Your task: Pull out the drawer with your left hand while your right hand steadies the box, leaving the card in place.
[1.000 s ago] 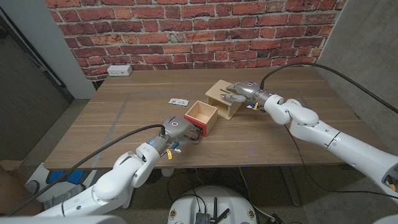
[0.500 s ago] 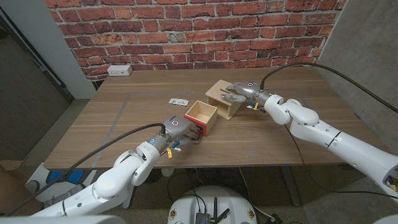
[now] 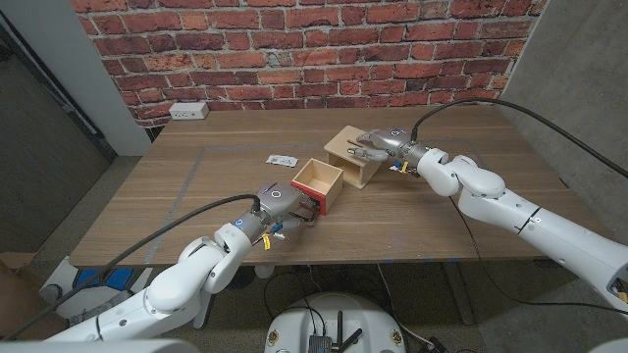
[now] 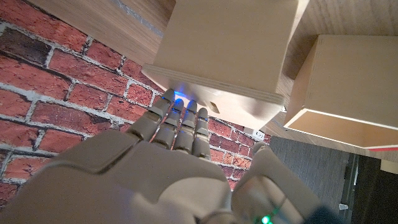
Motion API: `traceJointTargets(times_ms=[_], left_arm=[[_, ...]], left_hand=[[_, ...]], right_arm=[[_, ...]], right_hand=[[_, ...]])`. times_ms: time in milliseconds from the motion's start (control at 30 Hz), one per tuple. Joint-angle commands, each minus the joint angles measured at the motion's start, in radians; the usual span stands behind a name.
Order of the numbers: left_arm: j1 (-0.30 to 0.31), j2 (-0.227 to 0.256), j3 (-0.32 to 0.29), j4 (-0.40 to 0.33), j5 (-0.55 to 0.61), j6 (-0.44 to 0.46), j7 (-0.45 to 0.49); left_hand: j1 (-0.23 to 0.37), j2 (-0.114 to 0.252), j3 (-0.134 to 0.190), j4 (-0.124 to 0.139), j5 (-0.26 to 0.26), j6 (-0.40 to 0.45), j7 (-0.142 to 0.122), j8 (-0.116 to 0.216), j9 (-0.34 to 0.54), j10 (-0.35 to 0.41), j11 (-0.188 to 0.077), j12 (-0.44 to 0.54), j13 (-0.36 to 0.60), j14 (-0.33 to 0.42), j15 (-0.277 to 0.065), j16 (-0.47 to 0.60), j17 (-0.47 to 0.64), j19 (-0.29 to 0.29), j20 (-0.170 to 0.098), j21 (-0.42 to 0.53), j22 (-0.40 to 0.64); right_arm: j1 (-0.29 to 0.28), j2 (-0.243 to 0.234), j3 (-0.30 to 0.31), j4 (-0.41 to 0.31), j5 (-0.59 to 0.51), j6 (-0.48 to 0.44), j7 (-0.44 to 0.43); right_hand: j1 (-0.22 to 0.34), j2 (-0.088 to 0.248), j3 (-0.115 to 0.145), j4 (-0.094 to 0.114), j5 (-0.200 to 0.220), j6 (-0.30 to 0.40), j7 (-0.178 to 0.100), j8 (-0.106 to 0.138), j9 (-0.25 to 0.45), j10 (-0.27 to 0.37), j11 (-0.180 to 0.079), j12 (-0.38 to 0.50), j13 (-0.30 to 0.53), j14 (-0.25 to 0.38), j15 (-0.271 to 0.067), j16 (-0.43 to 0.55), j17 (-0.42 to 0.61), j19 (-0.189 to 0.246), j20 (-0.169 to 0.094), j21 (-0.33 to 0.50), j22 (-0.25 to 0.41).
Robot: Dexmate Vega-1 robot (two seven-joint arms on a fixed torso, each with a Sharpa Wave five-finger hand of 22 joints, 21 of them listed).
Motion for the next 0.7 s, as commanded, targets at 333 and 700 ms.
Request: traceJointTargets(times_ms=[333, 700], left_arm=[[0.004, 0.015, -0.027, -0.003, -0.041, -0.025, 0.051], [0.043, 0.027, -0.105, -0.007, -0.164, -0.043, 0.149]], left_hand=[[-0.069, 0.000, -0.003, 0.013, -0.001, -0.010, 0.013, 0.004, -0.001, -0.012, -0.005, 0.005, 0.000, -0.008, -0.132, 0.004, 0.001, 0.009, -0.154, -0.014, 0.000], [-0.129, 0.015, -0.005, 0.027, -0.005, 0.004, 0.025, 0.009, -0.002, -0.006, -0.004, 0.009, 0.000, -0.006, -0.131, 0.006, 0.002, 0.016, -0.154, -0.023, 0.000]], right_arm=[[-0.021, -0.012, 0.038, -0.058, 0.014, -0.031, 0.002], [-0.038, -0.011, 0.067, -0.063, 0.061, -0.047, -0.020]], right_hand=[[0.011, 0.026, 0.006, -0.010, 0.005, -0.004, 0.001, 0.000, 0.004, -0.007, 0.001, -0.001, 0.000, -0.007, -0.002, -0.001, 0.001, -0.002, -0.001, 0.001, 0.003], [0.012, 0.027, 0.007, -0.011, 0.005, -0.004, 0.000, 0.001, 0.004, -0.010, 0.001, -0.001, 0.000, -0.012, -0.004, -0.004, 0.000, -0.002, 0.001, 0.001, 0.002]])
